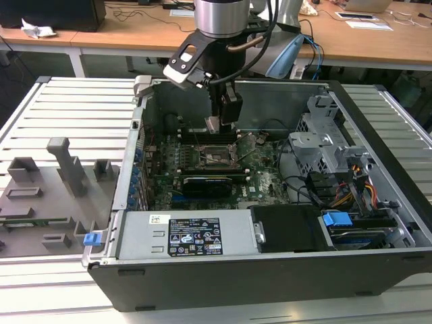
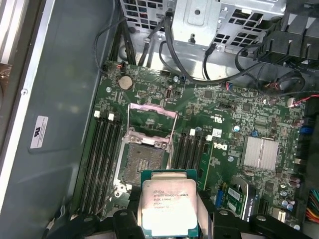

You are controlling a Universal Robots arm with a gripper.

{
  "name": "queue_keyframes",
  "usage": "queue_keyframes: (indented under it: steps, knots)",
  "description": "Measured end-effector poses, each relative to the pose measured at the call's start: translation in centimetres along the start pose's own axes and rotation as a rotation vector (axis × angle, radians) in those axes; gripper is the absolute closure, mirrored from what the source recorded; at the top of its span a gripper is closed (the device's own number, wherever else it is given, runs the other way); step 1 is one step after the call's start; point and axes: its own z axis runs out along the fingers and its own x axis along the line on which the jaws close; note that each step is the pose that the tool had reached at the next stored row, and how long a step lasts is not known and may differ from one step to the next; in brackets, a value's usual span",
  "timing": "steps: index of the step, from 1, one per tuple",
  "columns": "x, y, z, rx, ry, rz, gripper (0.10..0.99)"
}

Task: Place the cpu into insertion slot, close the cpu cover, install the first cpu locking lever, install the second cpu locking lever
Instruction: 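Place the cpu into insertion slot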

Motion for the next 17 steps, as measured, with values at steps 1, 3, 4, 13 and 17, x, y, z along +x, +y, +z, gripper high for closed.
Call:
queue_keyframes:
  steps: [1,3,4,13,17]
  knots:
    - [0.0,0.0,0.04,0.0,-0.0003,0.004,0.557]
    - [0.0,-0.01,0.13,0.0,-0.0011,0.013,0.557]
    - [0.0,-0.01,0.15,0.0,-0.0014,0.016,0.557]
    - [-0.01,-0.08,0.84,-0.001,-0.006,0.067,0.557]
    - [-0.02,-0.11,1.13,0.001,-0.0074,0.086,0.557]
